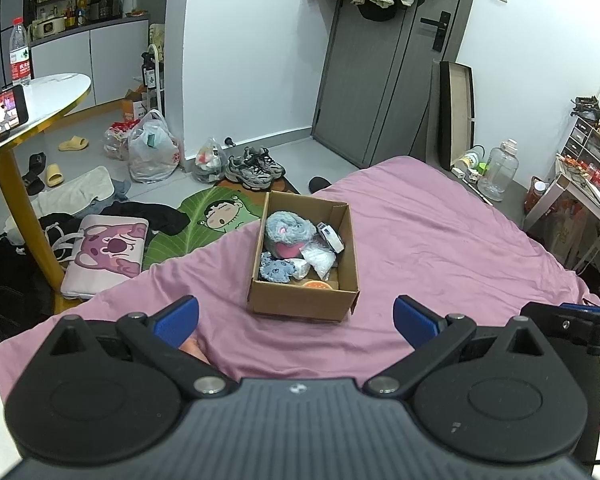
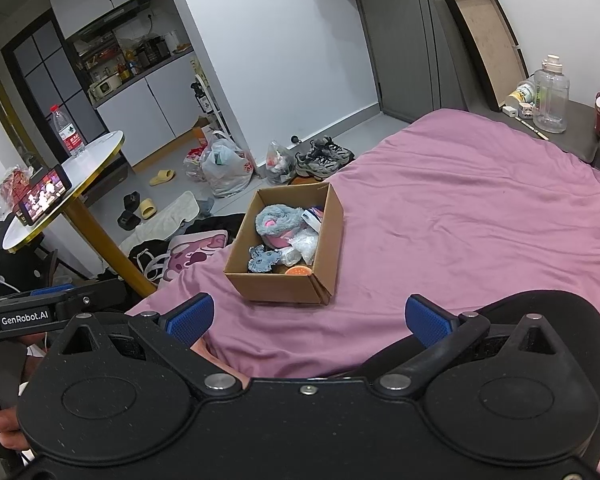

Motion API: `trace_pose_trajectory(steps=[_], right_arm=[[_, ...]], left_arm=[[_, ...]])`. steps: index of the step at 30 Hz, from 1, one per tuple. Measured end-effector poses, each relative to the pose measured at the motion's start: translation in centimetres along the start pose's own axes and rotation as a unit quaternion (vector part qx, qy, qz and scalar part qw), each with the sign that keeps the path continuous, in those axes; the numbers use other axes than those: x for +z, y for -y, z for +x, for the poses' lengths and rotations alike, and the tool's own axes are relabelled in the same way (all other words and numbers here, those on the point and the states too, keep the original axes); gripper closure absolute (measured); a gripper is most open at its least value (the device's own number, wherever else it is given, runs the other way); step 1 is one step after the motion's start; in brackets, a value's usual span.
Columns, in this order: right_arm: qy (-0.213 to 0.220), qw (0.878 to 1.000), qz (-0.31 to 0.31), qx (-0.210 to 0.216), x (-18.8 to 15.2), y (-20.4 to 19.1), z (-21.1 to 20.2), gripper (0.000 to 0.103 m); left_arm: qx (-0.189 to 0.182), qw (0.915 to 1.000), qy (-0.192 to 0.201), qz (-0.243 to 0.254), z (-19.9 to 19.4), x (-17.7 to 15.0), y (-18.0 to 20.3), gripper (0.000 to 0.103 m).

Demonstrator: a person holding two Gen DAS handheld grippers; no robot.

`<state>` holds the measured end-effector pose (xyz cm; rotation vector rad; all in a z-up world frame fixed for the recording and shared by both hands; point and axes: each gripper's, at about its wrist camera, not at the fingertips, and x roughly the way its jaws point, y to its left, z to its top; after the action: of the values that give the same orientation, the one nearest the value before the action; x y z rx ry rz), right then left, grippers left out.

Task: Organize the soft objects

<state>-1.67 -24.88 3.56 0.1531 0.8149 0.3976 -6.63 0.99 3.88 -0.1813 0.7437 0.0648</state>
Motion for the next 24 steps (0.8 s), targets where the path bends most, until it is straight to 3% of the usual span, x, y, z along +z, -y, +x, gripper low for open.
trace_pose_trajectory(steps=[24], right_arm=[[-0.004,1.000,-0.002,-0.002,0.27,0.18,0.28,0.000]], left_arm=[[-0.008,0.9999,0.010,0.010,-0.73,0.47,0.48,0.000]])
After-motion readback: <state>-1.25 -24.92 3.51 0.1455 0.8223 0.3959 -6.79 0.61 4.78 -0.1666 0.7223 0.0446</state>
